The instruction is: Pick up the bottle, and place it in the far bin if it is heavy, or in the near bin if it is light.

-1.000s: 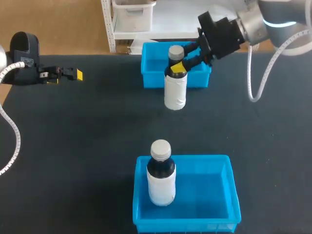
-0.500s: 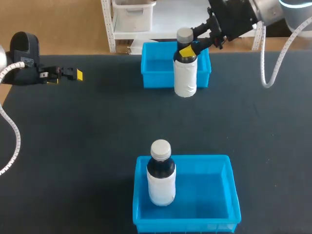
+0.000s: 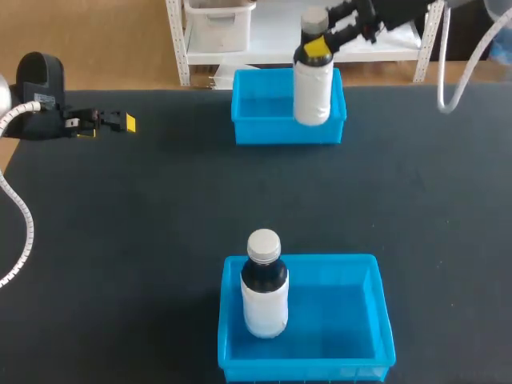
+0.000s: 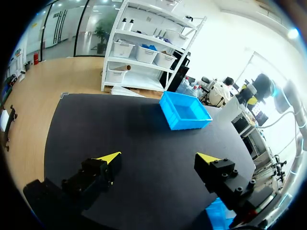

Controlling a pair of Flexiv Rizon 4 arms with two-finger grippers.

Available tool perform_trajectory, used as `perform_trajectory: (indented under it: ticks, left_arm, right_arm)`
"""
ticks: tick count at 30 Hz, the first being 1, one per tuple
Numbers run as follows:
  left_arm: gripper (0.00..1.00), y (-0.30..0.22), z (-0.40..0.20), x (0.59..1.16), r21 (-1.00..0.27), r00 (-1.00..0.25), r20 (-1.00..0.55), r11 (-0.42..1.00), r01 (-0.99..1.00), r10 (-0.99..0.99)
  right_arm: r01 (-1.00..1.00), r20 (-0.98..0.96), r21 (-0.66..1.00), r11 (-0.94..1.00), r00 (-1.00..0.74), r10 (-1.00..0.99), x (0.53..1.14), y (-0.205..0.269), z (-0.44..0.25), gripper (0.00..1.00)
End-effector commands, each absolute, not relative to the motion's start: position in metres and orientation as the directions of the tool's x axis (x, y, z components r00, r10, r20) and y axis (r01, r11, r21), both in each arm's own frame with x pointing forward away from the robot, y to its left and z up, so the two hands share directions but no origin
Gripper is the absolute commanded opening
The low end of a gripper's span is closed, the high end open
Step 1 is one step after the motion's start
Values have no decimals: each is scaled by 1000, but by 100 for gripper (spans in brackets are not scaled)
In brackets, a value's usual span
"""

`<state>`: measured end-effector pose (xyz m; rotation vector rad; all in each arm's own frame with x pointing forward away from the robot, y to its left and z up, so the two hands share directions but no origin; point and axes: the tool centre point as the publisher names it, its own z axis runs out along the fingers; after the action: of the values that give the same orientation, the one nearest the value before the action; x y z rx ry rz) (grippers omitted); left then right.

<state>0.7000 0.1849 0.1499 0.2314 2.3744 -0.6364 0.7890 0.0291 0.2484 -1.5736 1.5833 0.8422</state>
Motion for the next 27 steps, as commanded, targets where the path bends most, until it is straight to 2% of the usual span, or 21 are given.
perform_trajectory:
  ticks: [1,11,27]
  left_arm:
    - [100,185,150,700,-383,-767,-642,866,321,0]
    - [100,185,150,700,-383,-767,-642,866,321,0]
    - [100,185,150,700,-383,-767,-642,866,321,0]
  right_arm:
    - [-999,-854,-37,7,28,-519,817,33,263,0]
    - [-999,-860,-49,-22,53,-507,866,49,265,0]
    - [-998,-866,-5,-67,38,-499,911,70,227,0]
